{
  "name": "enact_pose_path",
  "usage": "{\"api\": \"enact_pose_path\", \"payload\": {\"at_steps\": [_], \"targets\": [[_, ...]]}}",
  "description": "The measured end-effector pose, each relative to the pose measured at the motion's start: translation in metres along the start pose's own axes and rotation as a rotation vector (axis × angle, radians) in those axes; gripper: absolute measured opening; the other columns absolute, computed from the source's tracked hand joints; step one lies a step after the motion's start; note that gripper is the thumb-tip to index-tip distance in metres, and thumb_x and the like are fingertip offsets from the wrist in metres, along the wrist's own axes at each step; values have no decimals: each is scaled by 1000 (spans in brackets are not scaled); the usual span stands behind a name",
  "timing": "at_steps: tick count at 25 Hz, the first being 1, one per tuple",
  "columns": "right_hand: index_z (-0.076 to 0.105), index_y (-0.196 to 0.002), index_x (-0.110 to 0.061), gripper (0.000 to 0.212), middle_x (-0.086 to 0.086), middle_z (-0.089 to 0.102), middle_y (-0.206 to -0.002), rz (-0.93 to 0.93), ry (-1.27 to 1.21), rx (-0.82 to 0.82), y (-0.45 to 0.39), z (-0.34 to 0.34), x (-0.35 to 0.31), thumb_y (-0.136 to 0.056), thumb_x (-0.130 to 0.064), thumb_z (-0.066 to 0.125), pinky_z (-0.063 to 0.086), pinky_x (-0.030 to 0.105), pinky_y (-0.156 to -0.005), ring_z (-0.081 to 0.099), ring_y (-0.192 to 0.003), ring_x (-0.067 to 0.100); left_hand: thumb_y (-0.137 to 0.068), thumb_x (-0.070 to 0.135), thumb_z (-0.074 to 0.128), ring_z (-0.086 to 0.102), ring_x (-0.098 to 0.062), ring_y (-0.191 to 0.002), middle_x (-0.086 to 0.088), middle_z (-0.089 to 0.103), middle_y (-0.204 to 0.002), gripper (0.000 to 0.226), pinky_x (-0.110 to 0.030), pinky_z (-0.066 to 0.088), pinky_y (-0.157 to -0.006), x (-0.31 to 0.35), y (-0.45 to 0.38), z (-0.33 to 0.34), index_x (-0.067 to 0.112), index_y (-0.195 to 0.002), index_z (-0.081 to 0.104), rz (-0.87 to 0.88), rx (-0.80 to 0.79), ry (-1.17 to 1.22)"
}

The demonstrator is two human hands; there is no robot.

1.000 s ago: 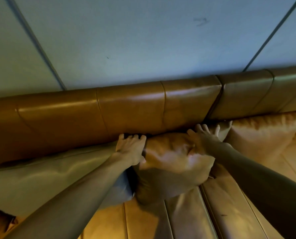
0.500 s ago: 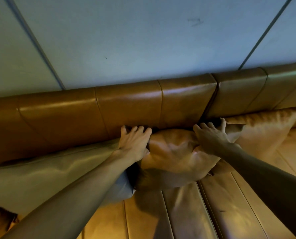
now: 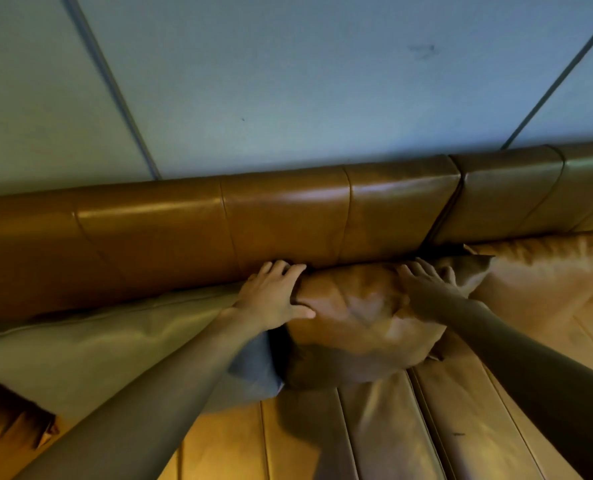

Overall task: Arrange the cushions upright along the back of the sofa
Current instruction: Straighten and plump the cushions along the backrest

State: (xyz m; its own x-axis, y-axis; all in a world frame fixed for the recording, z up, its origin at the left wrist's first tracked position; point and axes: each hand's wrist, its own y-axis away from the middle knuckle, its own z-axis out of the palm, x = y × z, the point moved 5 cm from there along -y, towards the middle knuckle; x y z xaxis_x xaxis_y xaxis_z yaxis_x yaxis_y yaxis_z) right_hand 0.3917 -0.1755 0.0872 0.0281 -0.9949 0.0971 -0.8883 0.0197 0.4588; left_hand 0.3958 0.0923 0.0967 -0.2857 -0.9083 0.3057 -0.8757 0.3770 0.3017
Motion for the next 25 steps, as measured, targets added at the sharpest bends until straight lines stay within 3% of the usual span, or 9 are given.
{"api": "enact_pose_path", "payload": {"at_steps": [2, 4, 7, 9, 12, 21, 25], "targets": [[-3, -155, -27, 102, 2, 3, -164, -5, -75, -32, 3, -8, -16, -84, -56, 63, 10, 63, -114, -2, -150, 28, -82, 73, 44, 30, -26, -138, -2, 35, -149, 82, -47, 33, -109, -21, 13, -9, 28, -148, 24, -40, 55, 74], [0, -154, -29, 90, 4, 10, -163, -67, -120, -8, 8, -23, -53, -90, -50, 59, 13, 60, -115, 6, -149, 29, -87, 69, 37, 32, -26, -138, -2, 36, -148, 73, -47, 32, -110, -52, 34, -18, 27, -147, 30, -114, 58, 84], [22, -151, -29, 64, 7, 33, -152, -212, -156, 84, 20, -45, -122, -96, -41, 52, 26, 56, -110, 28, -141, 31, -91, 62, 39, 35, -26, -136, -2, 38, -146, 63, -46, 34, -108, -93, 70, -29, 27, -144, 35, -157, 28, 22], [42, -142, -28, 51, 5, 46, -141, -325, -231, 180, 33, -61, -180, -95, -46, 52, 35, 50, -106, 39, -133, 29, -92, 58, 40, 38, -25, -132, 0, 42, -142, 57, -44, 36, -105, -128, 105, -39, 29, -141, 39, -183, 83, 24], [54, -131, -25, 42, 4, 56, -128, -514, -282, 260, 56, -78, -278, -92, -41, 57, 42, 45, -100, 49, -123, 28, -96, 51, 39, 39, -25, -129, 0, 44, -139, 48, -44, 37, -102, -198, 167, -52, 29, -138, 42, -235, 178, 58], [52, -132, -21, 41, 7, 56, -126, -801, -200, 210, 86, -91, -548, -95, -38, 55, 46, 43, -96, 51, -118, 27, -96, 43, 47, 39, -28, -127, -7, 44, -135, 49, -41, 40, -101, -402, 312, -66, 19, -138, 43, -526, 435, 117], [47, -136, -22, 44, 5, 51, -133, -802, -184, 148, 81, -89, -625, -96, -40, 52, 45, 41, -98, 49, -122, 24, -90, 47, 54, 31, -31, -133, -9, 36, -141, 63, -48, 40, -103, -467, 340, -54, 22, -143, 32, -641, 311, 57]]}}
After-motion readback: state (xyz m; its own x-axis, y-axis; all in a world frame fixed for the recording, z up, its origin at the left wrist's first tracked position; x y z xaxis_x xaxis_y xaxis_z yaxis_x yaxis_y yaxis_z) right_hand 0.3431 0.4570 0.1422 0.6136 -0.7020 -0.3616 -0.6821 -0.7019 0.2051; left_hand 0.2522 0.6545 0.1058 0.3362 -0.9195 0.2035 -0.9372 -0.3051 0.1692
